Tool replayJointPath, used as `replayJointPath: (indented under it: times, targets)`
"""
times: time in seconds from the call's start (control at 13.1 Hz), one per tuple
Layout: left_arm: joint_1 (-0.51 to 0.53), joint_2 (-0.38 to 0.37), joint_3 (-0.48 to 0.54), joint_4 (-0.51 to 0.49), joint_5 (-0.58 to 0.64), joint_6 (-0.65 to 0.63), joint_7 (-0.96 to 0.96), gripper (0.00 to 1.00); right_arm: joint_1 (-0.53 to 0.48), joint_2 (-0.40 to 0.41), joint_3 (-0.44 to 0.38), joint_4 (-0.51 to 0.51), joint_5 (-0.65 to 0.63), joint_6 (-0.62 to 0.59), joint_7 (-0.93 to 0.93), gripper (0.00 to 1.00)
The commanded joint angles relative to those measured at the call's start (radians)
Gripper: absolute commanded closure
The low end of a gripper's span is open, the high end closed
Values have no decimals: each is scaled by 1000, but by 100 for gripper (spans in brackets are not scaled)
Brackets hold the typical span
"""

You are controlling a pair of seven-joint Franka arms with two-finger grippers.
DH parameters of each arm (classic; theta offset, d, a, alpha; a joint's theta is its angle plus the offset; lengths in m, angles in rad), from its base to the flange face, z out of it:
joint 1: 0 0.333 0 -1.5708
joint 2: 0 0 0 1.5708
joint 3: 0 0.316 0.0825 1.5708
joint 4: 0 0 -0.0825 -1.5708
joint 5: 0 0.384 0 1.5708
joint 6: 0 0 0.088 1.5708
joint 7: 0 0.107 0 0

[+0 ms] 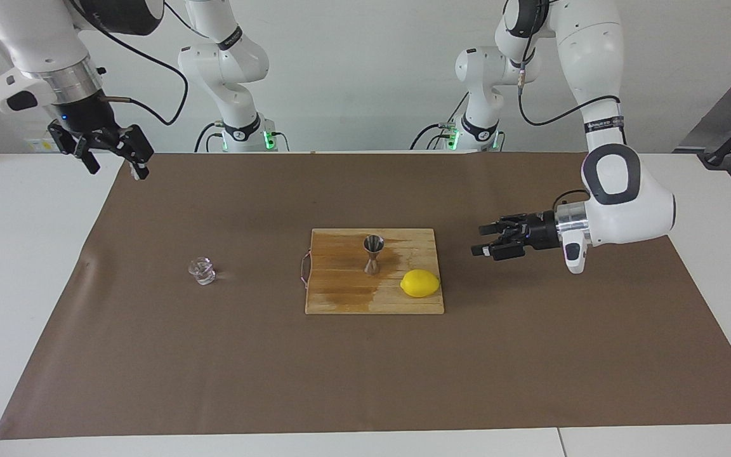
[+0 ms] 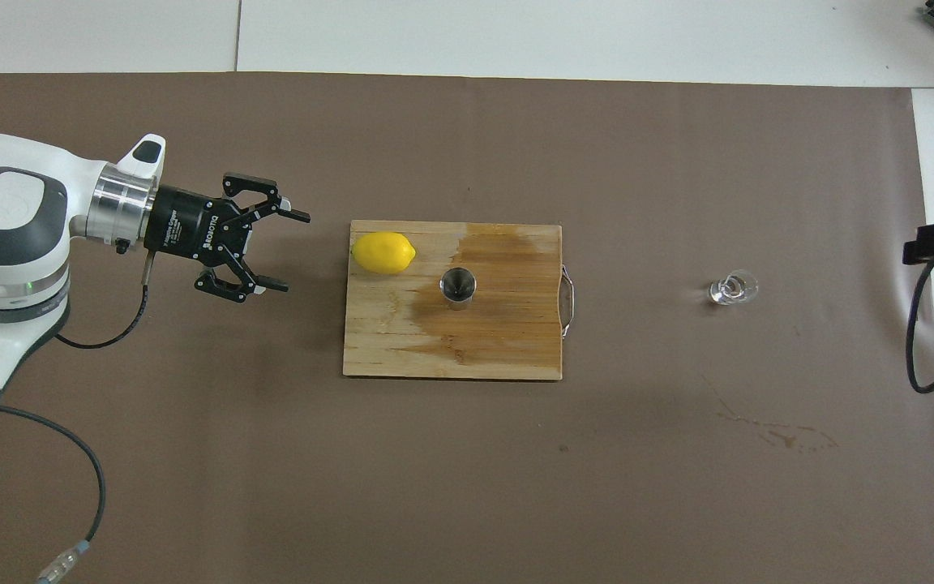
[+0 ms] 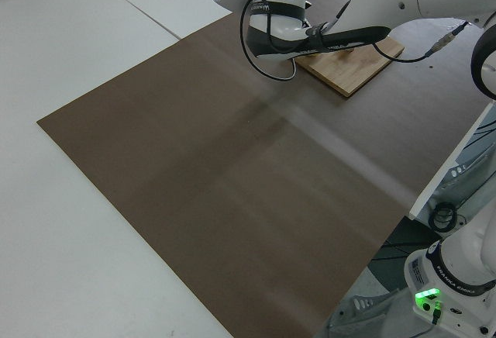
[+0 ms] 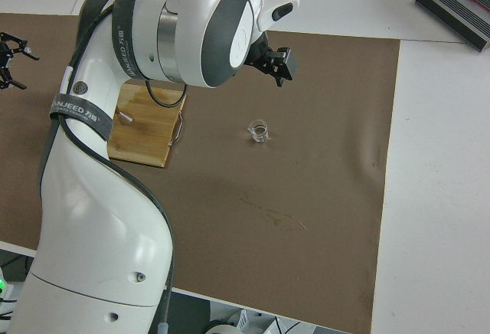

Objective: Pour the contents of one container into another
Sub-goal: 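Withdraw the left gripper while the right gripper reaches toward the glass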

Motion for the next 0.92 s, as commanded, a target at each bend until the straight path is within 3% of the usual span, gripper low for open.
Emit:
replayJointPath:
  times: [0.0,0.23,0.54,0.84]
  targets:
    - [-10,-25,7,77,178,-28,93,0,-23,-2,1,-73,70,64,-163,0]
    - [-19,-71,6,79,399,8,428,0,-84,-25,2,-196,188,128,-520,0]
    - [-22,-117,-5,83,605,27,510,0,-216,-16,1,-343,376,229,-1164,0]
    - [-33,-137,-5,85,714,48,628,0,-317,110,1,-363,586,227,-1637,0]
